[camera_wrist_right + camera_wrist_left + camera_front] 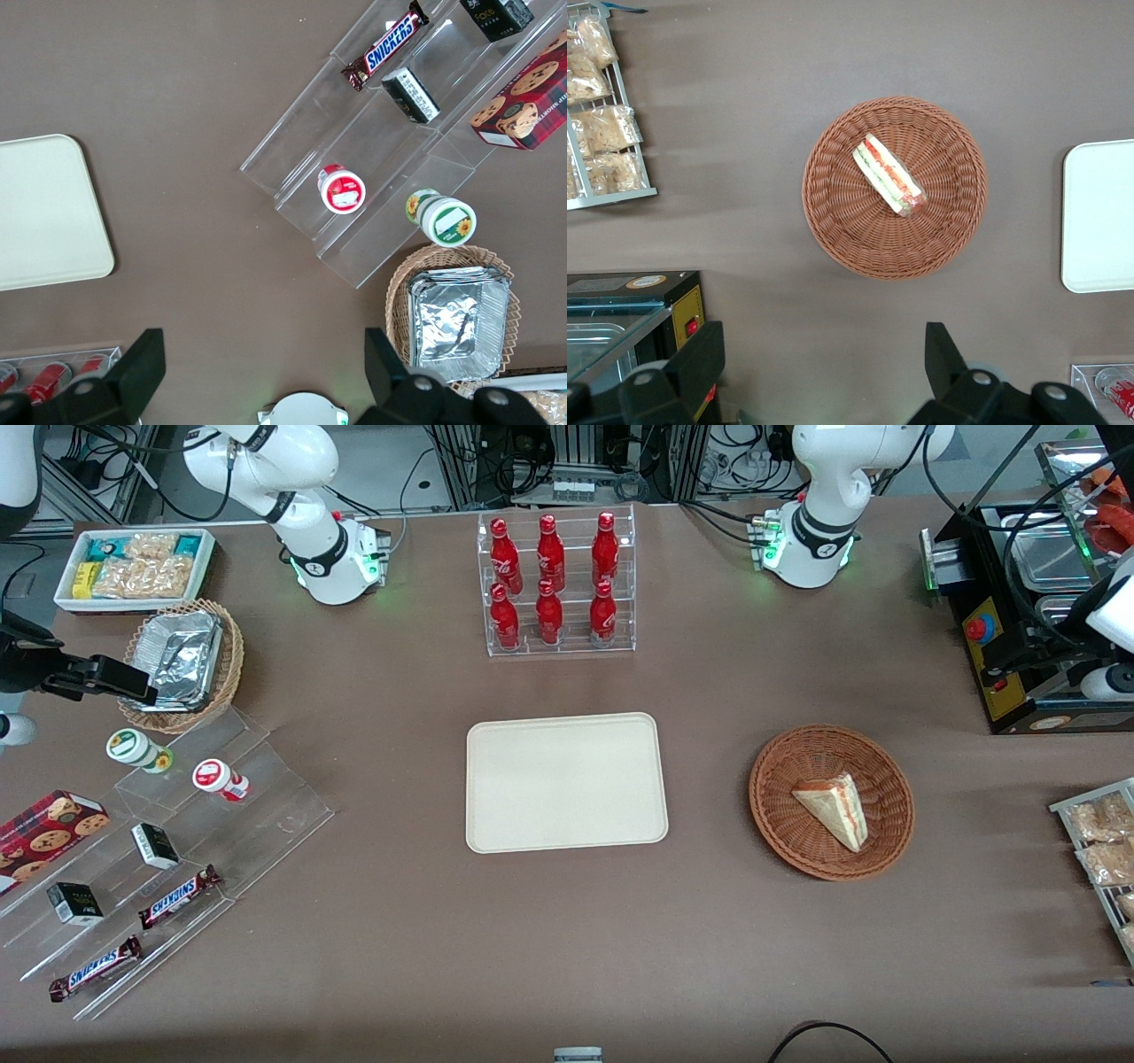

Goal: Place sandwich from basket to tray
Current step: 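Move the left gripper from rest toward the wicker basket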

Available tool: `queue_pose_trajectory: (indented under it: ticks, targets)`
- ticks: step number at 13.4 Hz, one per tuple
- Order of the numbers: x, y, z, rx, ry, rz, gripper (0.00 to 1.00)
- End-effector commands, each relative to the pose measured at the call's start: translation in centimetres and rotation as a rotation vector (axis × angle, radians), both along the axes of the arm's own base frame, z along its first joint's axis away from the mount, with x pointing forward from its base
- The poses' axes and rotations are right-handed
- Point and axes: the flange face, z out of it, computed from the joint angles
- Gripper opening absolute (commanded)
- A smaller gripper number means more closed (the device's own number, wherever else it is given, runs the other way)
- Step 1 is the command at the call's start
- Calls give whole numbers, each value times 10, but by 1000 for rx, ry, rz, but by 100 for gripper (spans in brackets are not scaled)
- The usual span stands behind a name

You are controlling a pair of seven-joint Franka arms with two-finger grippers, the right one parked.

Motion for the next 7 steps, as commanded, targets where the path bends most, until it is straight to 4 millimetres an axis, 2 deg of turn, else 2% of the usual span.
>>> queue_pose_trajectory:
  ticks: [1,4,6,7]
  targets:
    - [-6,0,7,6,5,-6,100]
    - [0,-11,-2,16,10,-23,100]
    - [11,-13,-29,21,20,32,100]
    - [16,-22,-49,22,5,68,100]
